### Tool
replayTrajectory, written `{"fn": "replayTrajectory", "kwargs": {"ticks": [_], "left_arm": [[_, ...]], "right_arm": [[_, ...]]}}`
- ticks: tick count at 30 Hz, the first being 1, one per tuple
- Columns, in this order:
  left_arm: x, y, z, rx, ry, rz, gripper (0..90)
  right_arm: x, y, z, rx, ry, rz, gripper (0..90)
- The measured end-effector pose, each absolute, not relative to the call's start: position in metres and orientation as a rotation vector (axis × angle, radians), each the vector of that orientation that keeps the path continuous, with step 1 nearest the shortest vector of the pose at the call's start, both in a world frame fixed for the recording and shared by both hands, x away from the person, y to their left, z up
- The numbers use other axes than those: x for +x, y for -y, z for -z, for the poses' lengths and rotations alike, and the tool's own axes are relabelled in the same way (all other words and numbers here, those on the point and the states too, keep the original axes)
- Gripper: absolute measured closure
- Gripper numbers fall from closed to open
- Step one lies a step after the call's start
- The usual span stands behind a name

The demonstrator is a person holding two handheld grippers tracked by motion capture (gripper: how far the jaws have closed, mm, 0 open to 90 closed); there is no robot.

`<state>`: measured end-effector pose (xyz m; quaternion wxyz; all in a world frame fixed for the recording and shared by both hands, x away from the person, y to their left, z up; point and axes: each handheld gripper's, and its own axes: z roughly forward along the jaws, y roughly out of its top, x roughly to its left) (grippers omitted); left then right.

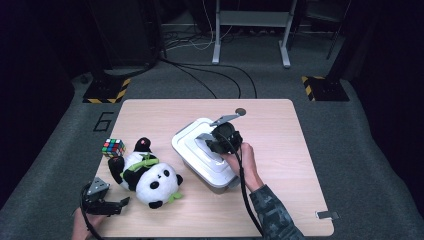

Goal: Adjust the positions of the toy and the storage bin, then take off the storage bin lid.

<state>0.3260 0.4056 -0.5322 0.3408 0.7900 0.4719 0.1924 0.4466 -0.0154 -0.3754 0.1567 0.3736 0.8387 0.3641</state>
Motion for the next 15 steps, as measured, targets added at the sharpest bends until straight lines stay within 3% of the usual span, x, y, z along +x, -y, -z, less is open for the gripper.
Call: {"fn": "replayTrajectory", "kwargs": {"ticks": [15], "left_arm": [[0.3259,-0.4058,0.5318,2.06,-1.227,-0.496,1.3]], "right_arm": [[0.4455,0.0127,0.3749,1.049,-2.396,-1.031,66.9]]}}
